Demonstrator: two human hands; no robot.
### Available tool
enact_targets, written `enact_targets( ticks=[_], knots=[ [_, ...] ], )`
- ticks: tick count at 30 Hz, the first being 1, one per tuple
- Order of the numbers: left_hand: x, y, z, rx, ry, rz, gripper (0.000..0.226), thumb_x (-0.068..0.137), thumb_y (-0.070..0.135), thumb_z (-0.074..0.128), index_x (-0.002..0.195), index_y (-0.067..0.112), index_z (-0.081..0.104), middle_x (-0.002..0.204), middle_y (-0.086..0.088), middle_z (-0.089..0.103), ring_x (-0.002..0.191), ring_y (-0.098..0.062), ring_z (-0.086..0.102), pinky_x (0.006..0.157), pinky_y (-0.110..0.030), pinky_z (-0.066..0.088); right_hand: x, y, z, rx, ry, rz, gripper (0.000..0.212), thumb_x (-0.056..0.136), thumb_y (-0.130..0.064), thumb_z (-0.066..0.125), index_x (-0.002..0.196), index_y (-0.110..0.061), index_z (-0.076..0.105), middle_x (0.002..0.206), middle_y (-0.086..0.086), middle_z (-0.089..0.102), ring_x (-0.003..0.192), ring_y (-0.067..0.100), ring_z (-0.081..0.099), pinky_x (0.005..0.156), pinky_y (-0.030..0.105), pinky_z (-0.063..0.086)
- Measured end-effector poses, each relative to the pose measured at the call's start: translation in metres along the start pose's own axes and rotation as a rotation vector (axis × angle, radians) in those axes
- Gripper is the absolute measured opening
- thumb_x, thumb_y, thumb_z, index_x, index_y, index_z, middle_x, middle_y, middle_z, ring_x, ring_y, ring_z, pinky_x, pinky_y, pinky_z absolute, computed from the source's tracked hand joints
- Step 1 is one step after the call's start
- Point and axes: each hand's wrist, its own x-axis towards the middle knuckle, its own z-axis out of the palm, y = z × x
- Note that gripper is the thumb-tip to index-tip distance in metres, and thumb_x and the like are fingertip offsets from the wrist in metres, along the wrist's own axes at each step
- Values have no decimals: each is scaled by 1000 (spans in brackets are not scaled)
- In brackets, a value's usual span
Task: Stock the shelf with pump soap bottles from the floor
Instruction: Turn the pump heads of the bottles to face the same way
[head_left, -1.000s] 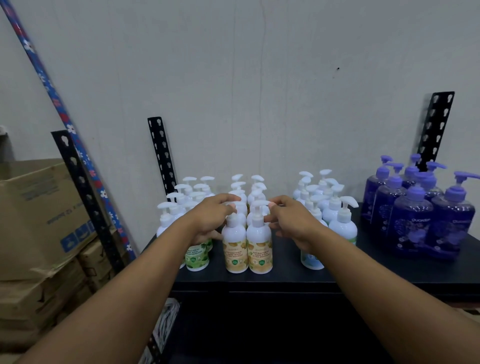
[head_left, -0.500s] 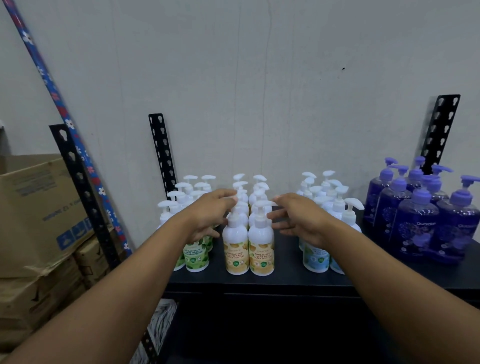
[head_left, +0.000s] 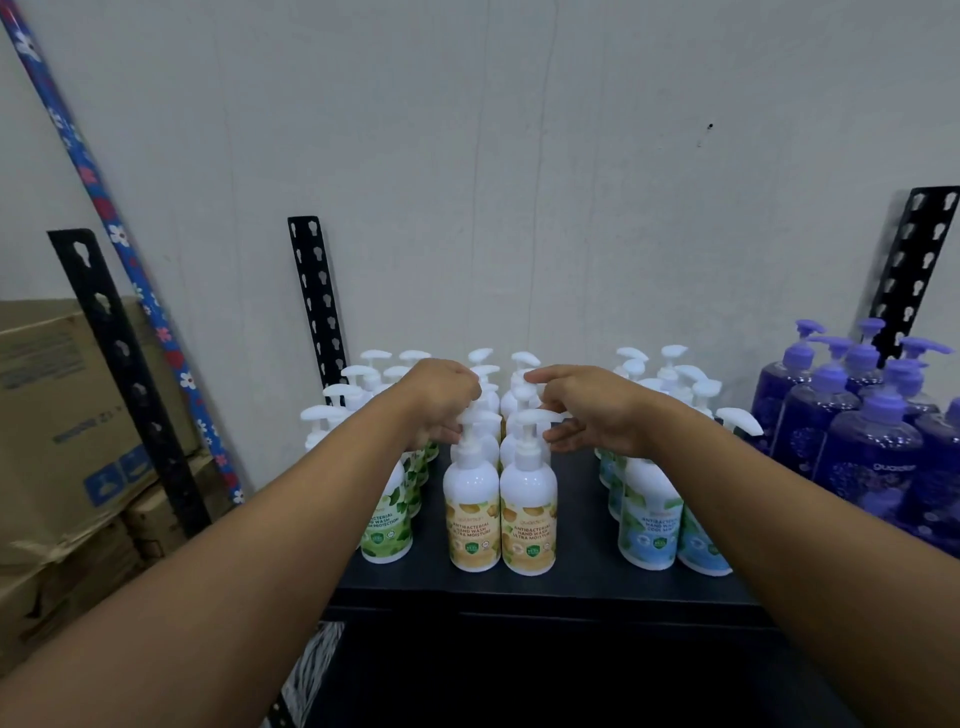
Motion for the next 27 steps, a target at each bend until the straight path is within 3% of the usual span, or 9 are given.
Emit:
enact_targets(
  ticks=[6, 10, 13, 15, 17, 20, 23, 27],
  knots=[
    [9, -5, 2, 39, 12, 27, 28, 101, 3, 49, 120, 16, 64, 102, -7, 55, 79, -22, 52, 55, -27, 48, 5, -6, 0, -95, -17, 7, 46, 99, -4, 35, 134, -24, 55, 106, 13, 56, 82, 30, 57, 95, 51, 57],
    [10, -5, 2, 34, 4, 23, 27, 101, 3, 48, 116, 18, 64, 104, -9, 55, 77, -22, 51, 52, -27, 47, 5, -8, 3, -110, 5, -14, 34, 100, -3, 34, 125, -15, 52, 87, 12, 61, 78, 30, 55, 95, 51, 55],
    [12, -6, 1, 26, -14, 10, 29, 102, 3, 46, 116, 19, 65, 103, -9, 56, 74, -21, 51, 47, -25, 46, 2, -5, 4, -69, 26, -27, 22, 99, 0, 34, 109, -10, 51, 88, 15, 59, 80, 32, 53, 84, 47, 54],
    [13, -6, 1, 18, -23, 2, 32, 101, 2, 44, 118, 19, 65, 103, -9, 56, 73, -21, 52, 43, -22, 45, 1, -2, 3, -35, 46, -34, 22, 99, 0, 35, 110, -10, 52, 90, 15, 60, 81, 31, 54, 82, 43, 52],
    [14, -7, 1, 13, -32, -9, 35, 101, 1, 42, 119, 20, 65, 105, -11, 57, 74, -22, 55, 45, -23, 46, 0, 2, 3, -13, 62, -36, 22, 100, 0, 36, 114, -8, 51, 93, 16, 59, 80, 29, 54, 81, 40, 52],
    [16, -8, 1, 25, -37, -27, 40, 98, 0, 39, 112, 25, 66, 122, -16, 61, 84, -28, 62, 53, -28, 52, -1, 3, 4, -30, 71, -52, 7, 97, 5, 35, 97, 8, 42, 90, 18, 50, 82, 30, 47, 78, 40, 45],
    [15, -7, 1, 31, -33, -30, 41, 97, 0, 37, 111, 26, 66, 127, -17, 60, 89, -30, 64, 58, -30, 52, 1, 5, 3, -31, 48, -87, 22, 94, 8, 37, 104, -4, 53, 93, 16, 44, 84, 30, 43, 78, 40, 41],
    [13, -7, 2, 45, -30, -12, 42, 97, 0, 37, 117, 24, 65, 124, -16, 59, 88, -30, 61, 59, -31, 52, 2, 5, 2, -34, 38, -98, 20, 93, 7, 40, 100, -8, 50, 93, 15, 47, 83, 30, 47, 78, 40, 44]
  ],
)
